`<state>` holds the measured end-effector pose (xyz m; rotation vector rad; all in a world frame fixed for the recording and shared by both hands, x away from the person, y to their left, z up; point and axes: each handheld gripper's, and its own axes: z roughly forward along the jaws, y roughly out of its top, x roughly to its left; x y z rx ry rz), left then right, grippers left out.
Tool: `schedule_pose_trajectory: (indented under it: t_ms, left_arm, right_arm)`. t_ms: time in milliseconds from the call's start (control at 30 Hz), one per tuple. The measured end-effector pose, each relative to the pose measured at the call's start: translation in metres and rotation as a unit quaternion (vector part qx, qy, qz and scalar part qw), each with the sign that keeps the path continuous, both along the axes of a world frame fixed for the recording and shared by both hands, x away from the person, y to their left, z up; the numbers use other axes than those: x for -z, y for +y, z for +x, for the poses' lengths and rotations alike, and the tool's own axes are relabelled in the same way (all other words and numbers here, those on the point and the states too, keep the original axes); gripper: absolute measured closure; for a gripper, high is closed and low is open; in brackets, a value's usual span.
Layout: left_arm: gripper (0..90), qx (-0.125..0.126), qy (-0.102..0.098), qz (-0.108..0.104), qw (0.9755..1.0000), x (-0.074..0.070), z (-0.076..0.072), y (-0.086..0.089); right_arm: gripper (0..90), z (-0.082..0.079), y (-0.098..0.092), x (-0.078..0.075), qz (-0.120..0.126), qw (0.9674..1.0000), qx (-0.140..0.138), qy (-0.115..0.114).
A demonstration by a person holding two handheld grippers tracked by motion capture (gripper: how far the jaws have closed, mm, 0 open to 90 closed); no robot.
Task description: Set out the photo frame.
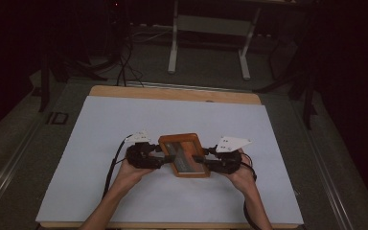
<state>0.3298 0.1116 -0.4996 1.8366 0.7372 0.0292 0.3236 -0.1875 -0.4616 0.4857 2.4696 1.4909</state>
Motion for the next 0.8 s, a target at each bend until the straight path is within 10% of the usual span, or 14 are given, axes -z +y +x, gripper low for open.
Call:
schedule_pose_trajectory:
  t_ms: [800]
  left_arm:
    - [56.9,0.042,-0.021,0.042,0.998,0.015,-0.005,-0.025]
  right_arm:
    - [65.0,0.005,-0.015,0.004,-0.002,0.9995,-0.007,0.03]
